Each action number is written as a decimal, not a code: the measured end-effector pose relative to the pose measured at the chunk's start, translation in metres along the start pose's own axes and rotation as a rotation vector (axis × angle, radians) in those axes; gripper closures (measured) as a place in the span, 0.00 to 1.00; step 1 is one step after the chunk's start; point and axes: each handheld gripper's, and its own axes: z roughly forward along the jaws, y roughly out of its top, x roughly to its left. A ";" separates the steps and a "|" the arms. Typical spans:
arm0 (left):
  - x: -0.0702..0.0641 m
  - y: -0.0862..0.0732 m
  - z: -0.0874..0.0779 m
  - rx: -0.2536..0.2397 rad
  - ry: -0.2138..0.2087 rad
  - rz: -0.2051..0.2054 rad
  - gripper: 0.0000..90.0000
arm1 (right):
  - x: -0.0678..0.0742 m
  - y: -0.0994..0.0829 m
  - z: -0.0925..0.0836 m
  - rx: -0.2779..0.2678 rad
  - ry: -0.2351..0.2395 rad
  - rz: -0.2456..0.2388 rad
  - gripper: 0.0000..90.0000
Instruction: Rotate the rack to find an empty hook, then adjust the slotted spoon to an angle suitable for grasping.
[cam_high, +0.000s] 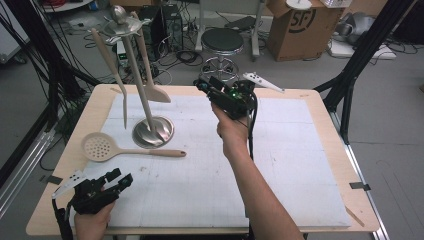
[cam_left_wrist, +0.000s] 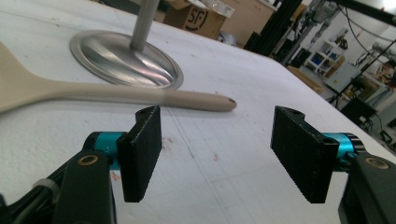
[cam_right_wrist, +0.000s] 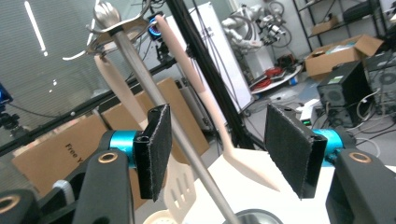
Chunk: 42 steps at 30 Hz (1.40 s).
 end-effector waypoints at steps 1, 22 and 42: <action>0.002 0.001 0.000 -0.002 0.003 -0.004 0.38 | -0.002 0.000 -0.002 0.000 -0.003 0.002 0.46; -0.002 0.004 0.009 0.010 0.001 0.027 0.38 | -0.031 -0.042 -0.063 0.138 0.005 -0.023 0.39; -0.007 0.001 0.009 0.028 0.003 0.048 0.38 | -0.045 -0.088 -0.123 0.217 -0.034 -0.060 0.37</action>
